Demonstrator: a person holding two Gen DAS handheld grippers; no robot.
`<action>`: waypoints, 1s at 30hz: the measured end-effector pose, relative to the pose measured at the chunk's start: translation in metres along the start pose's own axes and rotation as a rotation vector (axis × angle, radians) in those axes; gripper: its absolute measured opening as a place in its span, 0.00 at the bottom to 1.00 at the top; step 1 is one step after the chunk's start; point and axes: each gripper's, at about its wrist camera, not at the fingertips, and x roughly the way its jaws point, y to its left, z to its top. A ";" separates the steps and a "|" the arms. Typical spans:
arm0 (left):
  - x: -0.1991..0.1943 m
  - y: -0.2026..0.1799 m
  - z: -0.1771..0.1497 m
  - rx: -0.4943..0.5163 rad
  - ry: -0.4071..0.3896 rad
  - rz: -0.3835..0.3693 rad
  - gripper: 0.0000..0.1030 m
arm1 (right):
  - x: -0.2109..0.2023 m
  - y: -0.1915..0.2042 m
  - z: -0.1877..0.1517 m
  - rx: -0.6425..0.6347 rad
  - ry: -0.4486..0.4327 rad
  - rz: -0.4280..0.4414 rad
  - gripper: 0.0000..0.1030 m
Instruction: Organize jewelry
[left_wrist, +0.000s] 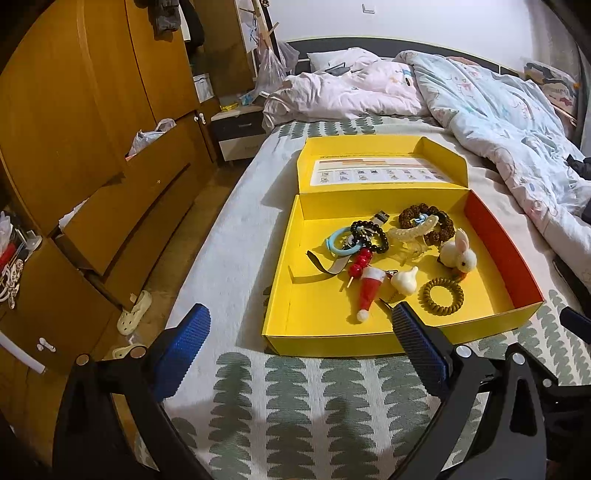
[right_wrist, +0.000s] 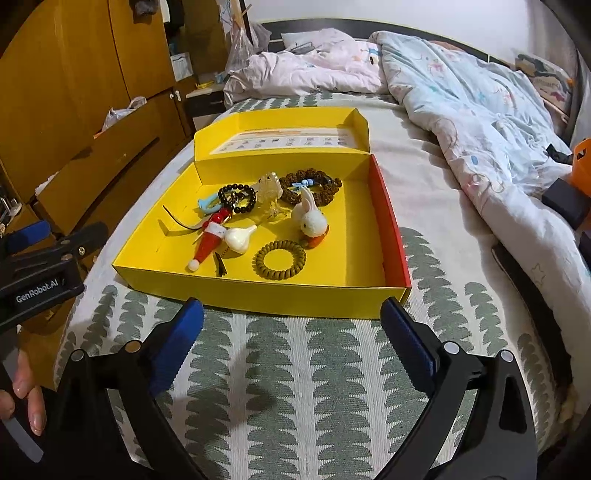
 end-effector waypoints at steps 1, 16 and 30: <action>0.000 -0.001 0.000 0.003 0.000 0.003 0.95 | 0.000 0.000 0.000 0.001 -0.001 -0.003 0.94; 0.001 -0.002 -0.001 -0.001 0.011 0.006 0.95 | 0.000 0.000 0.000 0.000 0.005 -0.029 0.95; 0.001 -0.003 -0.002 -0.006 0.016 -0.005 0.95 | 0.000 0.001 0.000 -0.008 0.005 -0.032 0.95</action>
